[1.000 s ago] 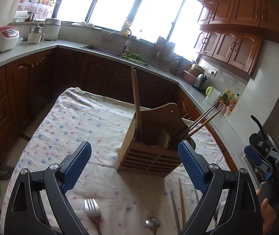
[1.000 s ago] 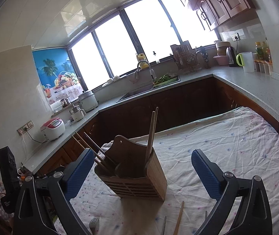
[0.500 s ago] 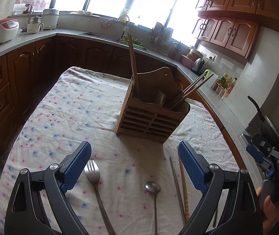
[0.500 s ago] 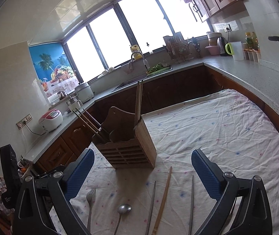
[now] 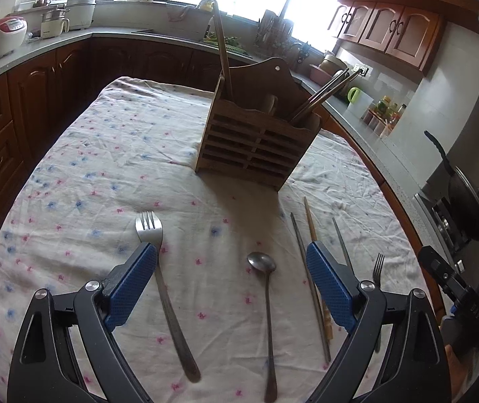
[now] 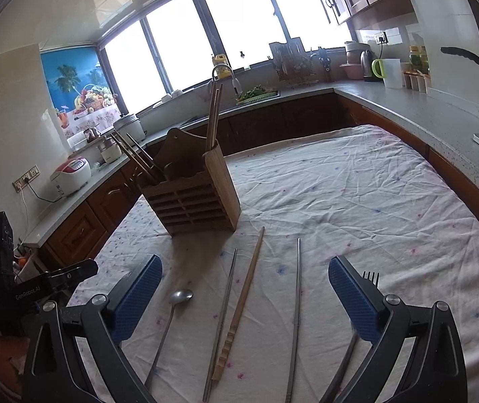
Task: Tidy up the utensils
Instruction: 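Withdraw both open grippers from the caddy back over the utensils, then close the left gripper on the metal spoon while the right gripper grasps a metal chopstick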
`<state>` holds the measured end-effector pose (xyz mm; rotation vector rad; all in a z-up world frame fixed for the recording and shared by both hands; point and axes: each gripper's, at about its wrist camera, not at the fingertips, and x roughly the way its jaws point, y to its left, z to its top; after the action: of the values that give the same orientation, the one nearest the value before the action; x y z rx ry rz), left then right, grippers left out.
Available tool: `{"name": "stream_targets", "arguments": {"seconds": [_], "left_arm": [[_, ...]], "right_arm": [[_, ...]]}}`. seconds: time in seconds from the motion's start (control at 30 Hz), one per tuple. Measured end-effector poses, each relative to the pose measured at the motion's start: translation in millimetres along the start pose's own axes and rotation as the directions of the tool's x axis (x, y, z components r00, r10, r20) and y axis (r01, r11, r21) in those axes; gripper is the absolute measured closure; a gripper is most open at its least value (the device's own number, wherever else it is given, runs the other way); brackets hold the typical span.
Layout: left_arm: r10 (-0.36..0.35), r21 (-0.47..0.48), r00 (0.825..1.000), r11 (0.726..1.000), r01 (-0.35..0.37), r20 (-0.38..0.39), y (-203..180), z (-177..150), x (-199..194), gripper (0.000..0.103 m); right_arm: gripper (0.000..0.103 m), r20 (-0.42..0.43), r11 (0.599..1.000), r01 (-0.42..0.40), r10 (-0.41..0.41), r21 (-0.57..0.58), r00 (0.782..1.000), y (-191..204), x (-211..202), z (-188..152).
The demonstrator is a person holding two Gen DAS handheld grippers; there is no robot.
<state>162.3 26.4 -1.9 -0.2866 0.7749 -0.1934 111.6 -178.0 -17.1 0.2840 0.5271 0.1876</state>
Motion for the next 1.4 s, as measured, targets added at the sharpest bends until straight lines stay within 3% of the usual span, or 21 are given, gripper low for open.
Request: {"name": "stream_targets", "arguments": {"seconds": [0.23, 0.77, 0.93, 1.17, 1.4], "left_arm": [[0.02, 0.002, 0.998, 1.0, -0.02, -0.064, -1.7, -15.1, 12.5, 0.011], [0.01, 0.089, 0.991, 0.996, 0.002, -0.134, -23.2, -20.2, 35.1, 0.011], [-0.006, 0.104, 0.985, 0.994, 0.024, -0.173, -28.3, -22.3, 46.9, 0.024], [-0.019, 0.149, 0.972, 0.987, 0.055, -0.234, -39.5, -26.8, 66.8, 0.05], [-0.026, 0.16, 0.958, 0.984, 0.075, -0.287, -44.2, -29.8, 86.8, 0.068]], "right_arm": [[0.003, -0.042, 1.0, 0.018, -0.018, 0.007, 0.999, -10.0, 3.5, -15.5], [0.006, -0.086, 1.0, 0.022, -0.02, 0.019, 0.996, -18.9, 19.8, -17.0], [0.023, -0.129, 0.999, 0.037, -0.035, 0.019, 0.991, -22.9, 32.6, -18.6], [0.04, -0.179, 0.999, 0.042, -0.04, 0.005, 0.983, -23.6, 53.4, -16.7], [0.049, -0.225, 0.999, 0.051, -0.052, -0.011, 0.973, -27.1, 77.6, -10.0]]}}
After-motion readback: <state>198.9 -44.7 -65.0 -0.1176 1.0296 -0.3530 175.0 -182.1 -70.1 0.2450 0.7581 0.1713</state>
